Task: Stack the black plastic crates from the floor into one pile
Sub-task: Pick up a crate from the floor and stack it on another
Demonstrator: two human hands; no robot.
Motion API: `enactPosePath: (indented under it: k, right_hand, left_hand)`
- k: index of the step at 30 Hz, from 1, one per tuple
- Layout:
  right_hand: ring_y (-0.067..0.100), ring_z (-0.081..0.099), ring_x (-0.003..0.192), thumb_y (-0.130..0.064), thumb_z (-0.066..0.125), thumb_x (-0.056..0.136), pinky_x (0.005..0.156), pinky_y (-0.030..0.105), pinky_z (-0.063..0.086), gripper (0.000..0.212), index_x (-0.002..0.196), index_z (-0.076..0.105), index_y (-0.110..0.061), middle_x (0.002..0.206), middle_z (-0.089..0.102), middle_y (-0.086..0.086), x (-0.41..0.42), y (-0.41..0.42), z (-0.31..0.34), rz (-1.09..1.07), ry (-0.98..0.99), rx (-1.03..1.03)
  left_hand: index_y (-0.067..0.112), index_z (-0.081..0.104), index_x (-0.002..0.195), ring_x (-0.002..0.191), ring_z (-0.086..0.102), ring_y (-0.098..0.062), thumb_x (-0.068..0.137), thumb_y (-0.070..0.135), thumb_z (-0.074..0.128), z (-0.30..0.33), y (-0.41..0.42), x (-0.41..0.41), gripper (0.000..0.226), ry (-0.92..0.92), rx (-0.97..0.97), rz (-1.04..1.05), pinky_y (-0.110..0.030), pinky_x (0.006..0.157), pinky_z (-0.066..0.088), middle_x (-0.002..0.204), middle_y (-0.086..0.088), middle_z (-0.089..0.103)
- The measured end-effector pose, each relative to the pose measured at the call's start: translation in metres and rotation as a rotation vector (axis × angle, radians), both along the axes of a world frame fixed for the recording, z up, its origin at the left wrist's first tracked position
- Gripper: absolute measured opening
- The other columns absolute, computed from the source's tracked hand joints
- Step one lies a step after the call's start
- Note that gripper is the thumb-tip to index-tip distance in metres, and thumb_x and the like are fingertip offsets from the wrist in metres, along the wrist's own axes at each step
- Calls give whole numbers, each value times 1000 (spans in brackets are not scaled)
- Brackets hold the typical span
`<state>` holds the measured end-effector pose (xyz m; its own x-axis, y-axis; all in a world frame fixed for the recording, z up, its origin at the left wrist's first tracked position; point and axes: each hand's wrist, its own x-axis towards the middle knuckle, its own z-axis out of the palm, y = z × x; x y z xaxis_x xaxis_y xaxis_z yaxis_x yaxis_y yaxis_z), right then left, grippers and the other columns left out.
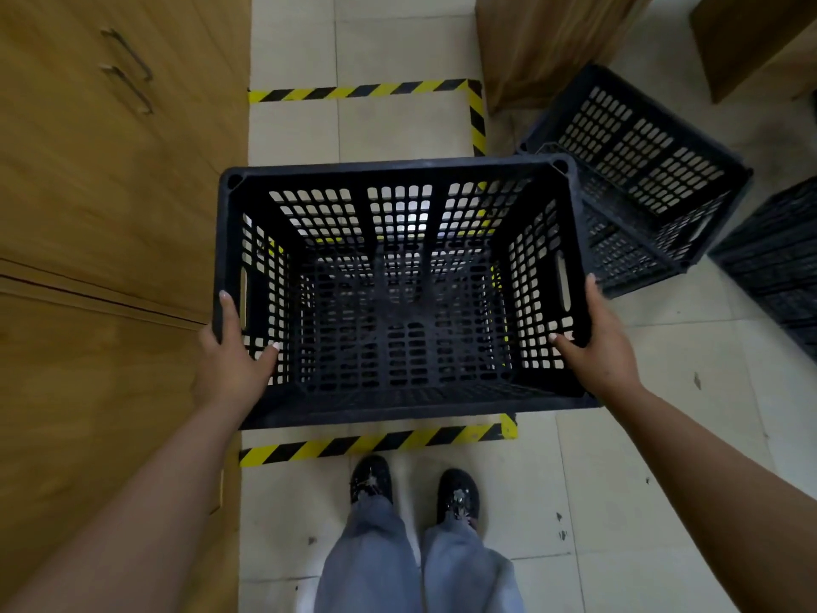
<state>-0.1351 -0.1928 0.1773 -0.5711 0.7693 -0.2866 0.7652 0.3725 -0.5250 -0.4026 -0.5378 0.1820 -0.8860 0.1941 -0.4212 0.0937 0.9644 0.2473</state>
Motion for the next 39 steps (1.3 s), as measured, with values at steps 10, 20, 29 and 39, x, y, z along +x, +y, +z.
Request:
enactPosePath:
  k: [10, 20, 29, 39]
  right_hand:
    - [36, 45, 126, -3, 48, 90, 99, 46, 39, 75, 153, 14, -25, 148, 38, 12, 22, -32, 0, -83, 8, 50]
    - [41, 53, 108, -21, 49, 95, 85, 48, 45, 74, 152, 5, -31, 134, 45, 18, 18, -34, -8, -57, -132, 138]
    - [41, 53, 106, -22, 53, 92, 84, 48, 48, 80, 152, 0, -30, 134, 41, 19, 26, -44, -4, -34, -166, 134]
    - [36, 14, 144, -44, 48, 94, 115, 49, 22, 78, 153, 7, -14, 158, 9, 21, 28, -47, -14, 70, -214, 255]
  left_hand:
    - [18, -4, 153, 135, 24, -47, 85, 42, 65, -10, -15, 51, 100, 116, -81, 40, -57, 100, 38, 158, -21, 7]
    - [21, -5, 153, 139, 22, -42, 89, 50, 56, -10, -24, 46, 93, 147, -24, -15, -55, 104, 35, 157, -20, 9]
    - [21, -13, 152, 141, 16, -43, 80, 68, 53, -1, -30, 51, 108, 38, -24, -79, -53, 108, 30, 161, -8, -14]
    - [12, -17, 150, 146, -16, -29, 75, 80, 31, -6, -35, 52, 112, 26, -100, -159, -50, 118, 3, 157, -12, -24]
